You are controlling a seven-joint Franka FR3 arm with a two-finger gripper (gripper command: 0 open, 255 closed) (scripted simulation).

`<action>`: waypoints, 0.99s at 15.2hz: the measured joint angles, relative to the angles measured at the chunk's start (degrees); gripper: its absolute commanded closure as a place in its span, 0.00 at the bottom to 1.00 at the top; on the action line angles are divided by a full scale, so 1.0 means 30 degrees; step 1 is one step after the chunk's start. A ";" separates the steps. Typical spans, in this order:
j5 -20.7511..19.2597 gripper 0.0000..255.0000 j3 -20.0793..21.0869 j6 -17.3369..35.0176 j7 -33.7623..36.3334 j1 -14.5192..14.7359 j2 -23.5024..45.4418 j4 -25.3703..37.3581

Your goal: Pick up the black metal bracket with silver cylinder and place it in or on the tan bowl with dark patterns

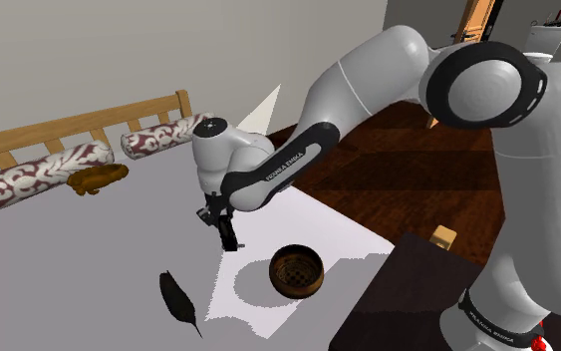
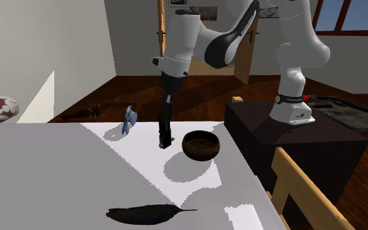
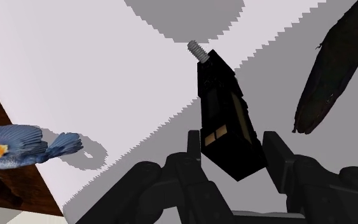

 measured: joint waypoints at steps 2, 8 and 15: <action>0.0216 1.00 0.0123 0.0221 -0.0190 -0.0337 -0.1066 -0.1223; 0.1383 1.00 0.0424 0.1330 -0.1466 -0.1721 -0.5123 -0.5940; 0.3918 1.00 0.0165 0.2067 -0.4363 -0.2808 -1.0601 -1.1437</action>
